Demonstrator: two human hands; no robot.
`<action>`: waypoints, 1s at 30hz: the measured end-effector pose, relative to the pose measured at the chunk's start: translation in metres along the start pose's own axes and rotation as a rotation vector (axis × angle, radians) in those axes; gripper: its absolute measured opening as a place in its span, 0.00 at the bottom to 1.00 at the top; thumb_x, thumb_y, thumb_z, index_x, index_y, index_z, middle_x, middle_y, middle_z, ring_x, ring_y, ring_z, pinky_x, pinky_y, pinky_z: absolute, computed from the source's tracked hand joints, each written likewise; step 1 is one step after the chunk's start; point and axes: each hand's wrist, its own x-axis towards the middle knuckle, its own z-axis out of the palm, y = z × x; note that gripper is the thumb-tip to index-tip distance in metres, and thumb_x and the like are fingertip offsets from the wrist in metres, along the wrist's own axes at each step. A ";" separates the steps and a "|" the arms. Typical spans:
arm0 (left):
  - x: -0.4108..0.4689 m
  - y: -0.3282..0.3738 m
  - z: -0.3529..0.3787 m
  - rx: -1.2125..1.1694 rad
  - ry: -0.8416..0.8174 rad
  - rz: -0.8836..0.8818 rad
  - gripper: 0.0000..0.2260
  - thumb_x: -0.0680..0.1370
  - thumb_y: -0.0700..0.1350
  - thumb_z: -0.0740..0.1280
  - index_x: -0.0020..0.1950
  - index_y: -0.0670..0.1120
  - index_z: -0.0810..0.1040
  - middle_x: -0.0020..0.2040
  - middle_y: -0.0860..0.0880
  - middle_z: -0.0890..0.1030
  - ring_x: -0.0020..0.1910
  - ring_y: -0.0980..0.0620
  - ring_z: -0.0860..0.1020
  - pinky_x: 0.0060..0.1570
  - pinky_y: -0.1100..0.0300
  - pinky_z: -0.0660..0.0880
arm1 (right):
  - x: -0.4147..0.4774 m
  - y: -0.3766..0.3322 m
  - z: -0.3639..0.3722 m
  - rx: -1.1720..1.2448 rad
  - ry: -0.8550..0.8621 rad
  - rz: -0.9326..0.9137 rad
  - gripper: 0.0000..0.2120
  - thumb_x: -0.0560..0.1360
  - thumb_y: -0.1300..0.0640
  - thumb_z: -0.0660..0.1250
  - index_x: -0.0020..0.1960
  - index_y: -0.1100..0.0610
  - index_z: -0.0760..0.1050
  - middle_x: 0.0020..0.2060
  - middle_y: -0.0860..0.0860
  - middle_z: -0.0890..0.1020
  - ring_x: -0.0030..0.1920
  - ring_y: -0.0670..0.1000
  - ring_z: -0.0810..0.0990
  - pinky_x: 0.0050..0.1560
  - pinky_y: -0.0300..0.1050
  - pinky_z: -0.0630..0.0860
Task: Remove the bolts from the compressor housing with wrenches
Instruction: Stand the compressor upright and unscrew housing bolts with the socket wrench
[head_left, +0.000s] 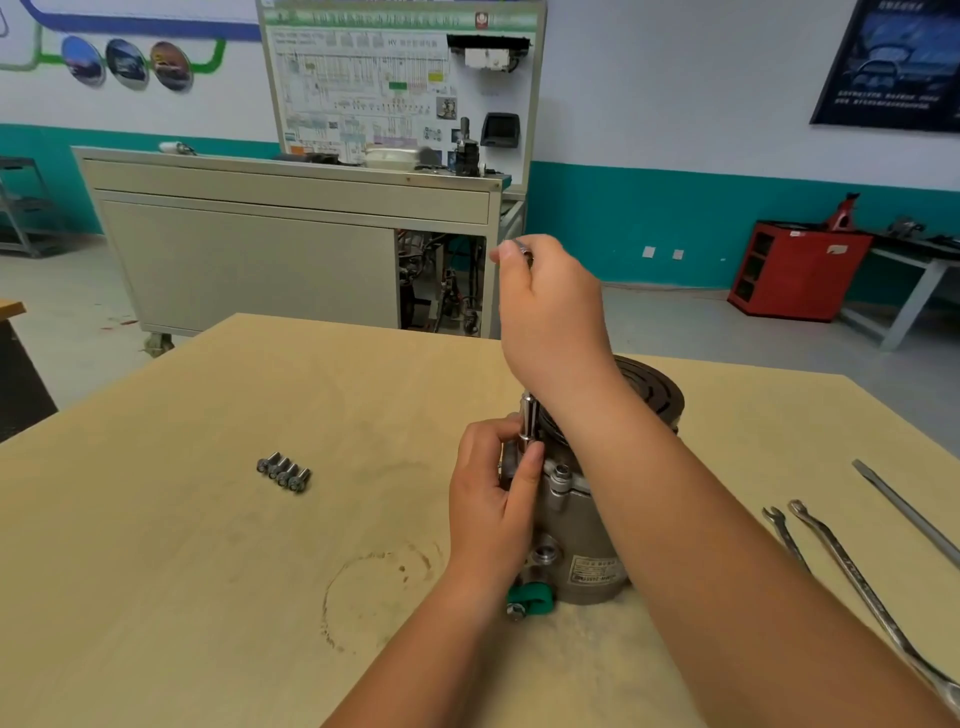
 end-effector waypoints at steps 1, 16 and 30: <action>-0.001 -0.001 0.001 -0.002 0.001 -0.005 0.16 0.76 0.54 0.60 0.51 0.42 0.76 0.47 0.52 0.76 0.49 0.63 0.74 0.47 0.73 0.66 | -0.001 0.001 0.001 -0.013 0.041 0.005 0.16 0.81 0.53 0.53 0.60 0.61 0.74 0.46 0.55 0.80 0.50 0.55 0.76 0.41 0.43 0.64; -0.003 -0.001 -0.004 -0.069 -0.030 0.002 0.17 0.75 0.53 0.60 0.53 0.40 0.77 0.51 0.50 0.78 0.53 0.58 0.75 0.53 0.71 0.68 | 0.000 0.000 -0.008 0.468 -0.136 0.155 0.13 0.82 0.53 0.55 0.45 0.54 0.76 0.22 0.45 0.63 0.22 0.41 0.60 0.26 0.37 0.60; -0.003 -0.002 -0.004 -0.081 -0.024 0.015 0.07 0.76 0.53 0.61 0.52 0.54 0.76 0.51 0.53 0.78 0.54 0.59 0.76 0.53 0.70 0.69 | 0.011 0.026 -0.039 0.163 -0.442 0.034 0.09 0.80 0.47 0.56 0.49 0.48 0.74 0.40 0.52 0.79 0.40 0.46 0.77 0.43 0.42 0.72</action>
